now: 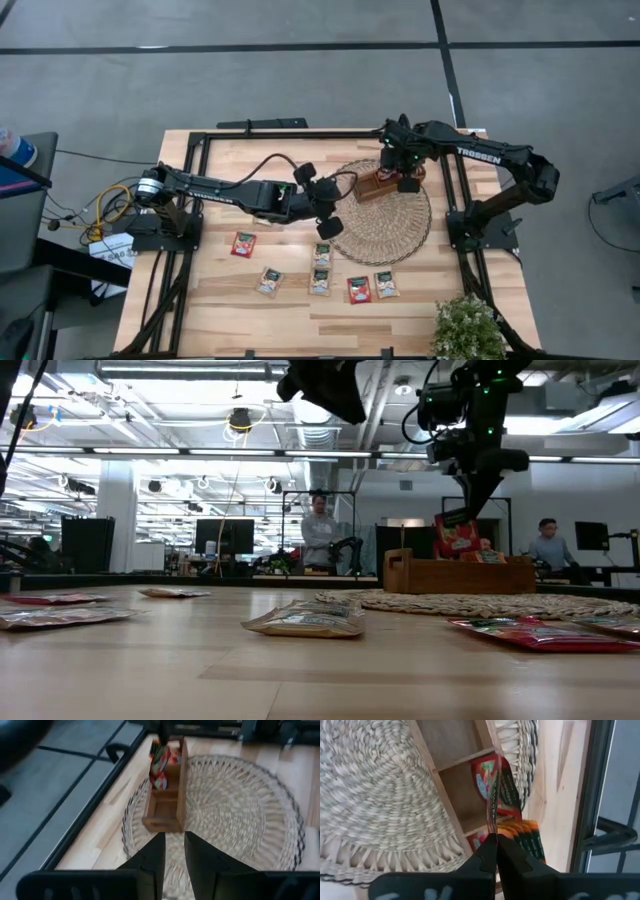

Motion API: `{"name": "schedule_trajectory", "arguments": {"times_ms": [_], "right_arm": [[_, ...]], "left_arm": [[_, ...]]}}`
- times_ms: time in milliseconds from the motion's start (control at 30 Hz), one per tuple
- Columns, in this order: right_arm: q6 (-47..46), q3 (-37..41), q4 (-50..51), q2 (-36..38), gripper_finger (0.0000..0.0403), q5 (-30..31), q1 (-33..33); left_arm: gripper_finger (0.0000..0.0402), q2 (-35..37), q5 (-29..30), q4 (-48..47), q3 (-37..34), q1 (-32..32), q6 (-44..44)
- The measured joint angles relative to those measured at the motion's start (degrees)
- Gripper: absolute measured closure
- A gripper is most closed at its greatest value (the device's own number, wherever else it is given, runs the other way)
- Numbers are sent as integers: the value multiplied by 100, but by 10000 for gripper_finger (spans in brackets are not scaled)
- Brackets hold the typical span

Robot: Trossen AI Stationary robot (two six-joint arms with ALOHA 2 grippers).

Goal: Pick & Place Tea
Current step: Put the red tea pack into the middle compartment of the brown organizer

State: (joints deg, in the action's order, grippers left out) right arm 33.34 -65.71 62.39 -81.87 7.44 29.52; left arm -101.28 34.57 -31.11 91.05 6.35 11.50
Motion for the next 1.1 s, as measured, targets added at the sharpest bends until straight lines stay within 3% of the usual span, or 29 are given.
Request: {"name": "schedule_trajectory", "arguments": {"times_ms": [1100], "right_arm": [[573, 64, -128, -175, 403, -882, 485]], "left_arm": [[337, 0, -26, 188, 0, 7, 315]]}}
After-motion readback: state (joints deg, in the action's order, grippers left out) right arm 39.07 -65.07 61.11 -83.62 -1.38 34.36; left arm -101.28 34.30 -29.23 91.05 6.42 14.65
